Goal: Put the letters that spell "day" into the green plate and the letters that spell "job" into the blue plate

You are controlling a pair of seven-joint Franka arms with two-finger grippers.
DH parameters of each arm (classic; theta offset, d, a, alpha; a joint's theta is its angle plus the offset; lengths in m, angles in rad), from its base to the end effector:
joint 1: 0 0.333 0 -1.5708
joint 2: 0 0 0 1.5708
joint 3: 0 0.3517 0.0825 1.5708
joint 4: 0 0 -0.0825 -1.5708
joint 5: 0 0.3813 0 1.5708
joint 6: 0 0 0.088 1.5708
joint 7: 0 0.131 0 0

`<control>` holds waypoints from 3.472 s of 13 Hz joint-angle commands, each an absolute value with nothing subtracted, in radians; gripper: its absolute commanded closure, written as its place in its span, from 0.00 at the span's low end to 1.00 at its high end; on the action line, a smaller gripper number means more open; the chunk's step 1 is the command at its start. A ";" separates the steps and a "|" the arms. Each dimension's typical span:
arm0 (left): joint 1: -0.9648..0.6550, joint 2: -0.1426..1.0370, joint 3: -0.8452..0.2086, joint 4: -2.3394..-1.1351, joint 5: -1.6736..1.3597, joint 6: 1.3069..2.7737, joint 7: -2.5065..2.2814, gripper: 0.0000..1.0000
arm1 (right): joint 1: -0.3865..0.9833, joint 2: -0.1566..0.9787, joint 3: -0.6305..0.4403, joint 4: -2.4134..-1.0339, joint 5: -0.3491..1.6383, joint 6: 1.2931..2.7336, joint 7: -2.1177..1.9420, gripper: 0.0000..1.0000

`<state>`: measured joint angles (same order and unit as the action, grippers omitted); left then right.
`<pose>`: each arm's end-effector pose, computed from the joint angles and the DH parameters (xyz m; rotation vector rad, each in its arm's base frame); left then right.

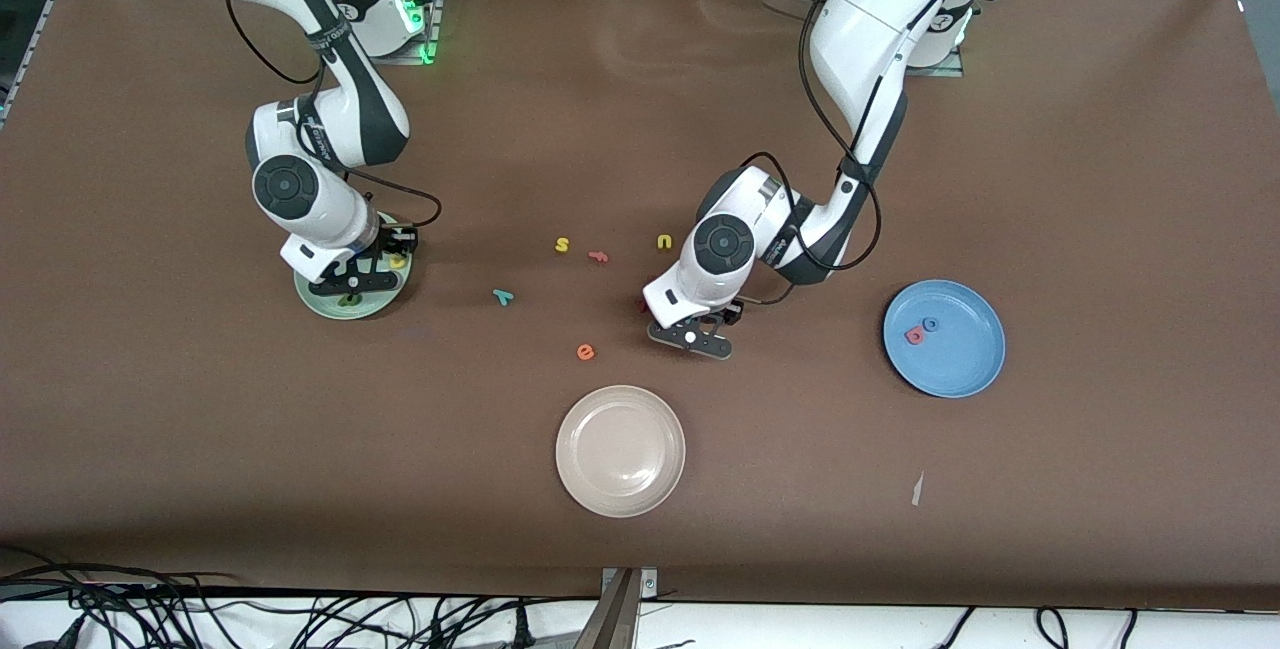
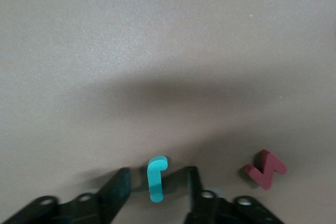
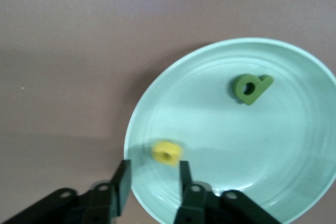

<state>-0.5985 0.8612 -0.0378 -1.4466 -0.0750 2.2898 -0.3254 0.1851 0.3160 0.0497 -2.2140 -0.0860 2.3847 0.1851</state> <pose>0.5998 -0.4405 0.1723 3.0499 -0.3802 -0.0846 0.5280 0.1242 0.2347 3.0617 0.1765 -0.2044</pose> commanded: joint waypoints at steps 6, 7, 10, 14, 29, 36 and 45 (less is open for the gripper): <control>-0.575 0.833 -0.028 -1.482 -0.077 2.289 -0.313 1.00 | 0.245 0.357 0.075 -2.074 -0.078 2.378 0.343 0.04; -0.559 0.818 -0.028 -1.482 -0.077 2.281 -0.284 1.00 | 0.262 0.380 0.075 -2.051 -0.075 2.382 0.410 0.05; -0.424 0.740 -0.028 -1.473 -0.075 2.131 -0.088 1.00 | 0.324 0.458 0.075 -1.981 -0.075 2.405 0.560 0.05; -0.266 0.695 -0.023 -1.480 -0.023 2.017 0.081 1.00 | 0.400 0.531 0.075 -1.980 -0.077 2.531 0.710 0.06; -0.081 0.580 -0.032 -1.448 0.017 1.862 -0.125 0.00 | 0.439 0.603 0.057 -1.971 -0.107 2.649 0.746 0.28; -0.058 0.466 -0.025 -1.254 0.015 1.579 -0.071 0.00 | 0.440 0.603 0.054 -1.980 -0.130 2.646 0.739 0.75; -0.025 0.290 -0.028 -1.406 0.014 1.649 -0.032 0.00 | 0.335 0.437 0.026 -1.983 -0.133 2.406 0.439 0.77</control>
<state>-0.0469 0.3732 -0.0251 -1.2793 0.0278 1.5788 -0.0557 0.3968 0.5146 0.0198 -1.9624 -0.1227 2.4798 0.5498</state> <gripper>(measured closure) 0.000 0.608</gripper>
